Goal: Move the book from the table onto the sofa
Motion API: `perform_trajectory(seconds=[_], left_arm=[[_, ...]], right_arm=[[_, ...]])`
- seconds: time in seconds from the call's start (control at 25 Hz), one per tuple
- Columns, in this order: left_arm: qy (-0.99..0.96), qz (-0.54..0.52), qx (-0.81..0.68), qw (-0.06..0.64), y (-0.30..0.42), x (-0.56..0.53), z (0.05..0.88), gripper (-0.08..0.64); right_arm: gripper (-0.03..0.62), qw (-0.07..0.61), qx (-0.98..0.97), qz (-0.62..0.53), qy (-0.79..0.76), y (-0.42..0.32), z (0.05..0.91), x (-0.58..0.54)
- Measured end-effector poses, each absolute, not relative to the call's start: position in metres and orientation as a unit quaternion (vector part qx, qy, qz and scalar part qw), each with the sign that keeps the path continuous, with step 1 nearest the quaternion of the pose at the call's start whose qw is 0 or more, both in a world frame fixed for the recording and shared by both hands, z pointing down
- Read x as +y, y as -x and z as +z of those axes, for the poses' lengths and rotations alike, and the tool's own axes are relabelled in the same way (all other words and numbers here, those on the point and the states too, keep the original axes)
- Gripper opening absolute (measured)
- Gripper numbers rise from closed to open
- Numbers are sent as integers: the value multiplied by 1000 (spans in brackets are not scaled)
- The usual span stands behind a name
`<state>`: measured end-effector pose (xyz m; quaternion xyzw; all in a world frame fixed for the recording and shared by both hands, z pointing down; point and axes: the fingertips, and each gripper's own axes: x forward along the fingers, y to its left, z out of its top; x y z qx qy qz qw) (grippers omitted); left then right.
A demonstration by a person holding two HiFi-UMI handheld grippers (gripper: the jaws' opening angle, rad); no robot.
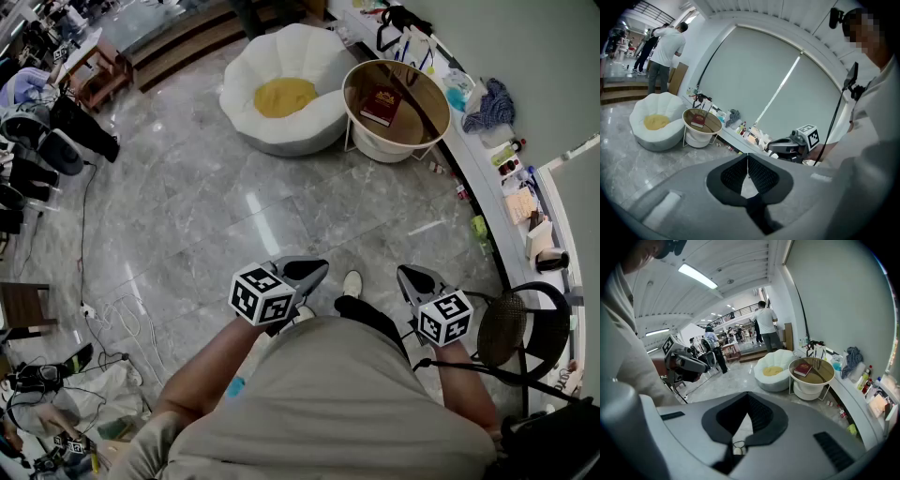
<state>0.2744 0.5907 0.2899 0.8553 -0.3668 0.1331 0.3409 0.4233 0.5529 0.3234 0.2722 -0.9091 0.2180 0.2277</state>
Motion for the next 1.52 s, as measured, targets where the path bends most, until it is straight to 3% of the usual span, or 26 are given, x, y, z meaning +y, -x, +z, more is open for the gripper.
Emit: perform_trajectory(seconds=[0.44,0.76,0.96,1.04,1.16,1.52], left_arm=[[-830,158,-418,333,-315,499,295,14],[-827,174,-419,333,-311,448,294,14],[-837,175,-399,330,-285,397,306,14],[-847,176,-385,321,-273,370,309,14],[-864,175,-351,315,-252,329,313,15],[-883,179,-264,345,-161,214,325,62]], right_arm=[[12,223,-924,202,-235,-466,332,440],[12,199,-923,234,-232,-457,346,390],[25,192,-915,244,-257,-438,351,353],[95,203,-906,249,-274,-430,356,333],[127,216,-889,255,-314,-416,360,301],[143,212,-851,258,-406,-328,360,200]])
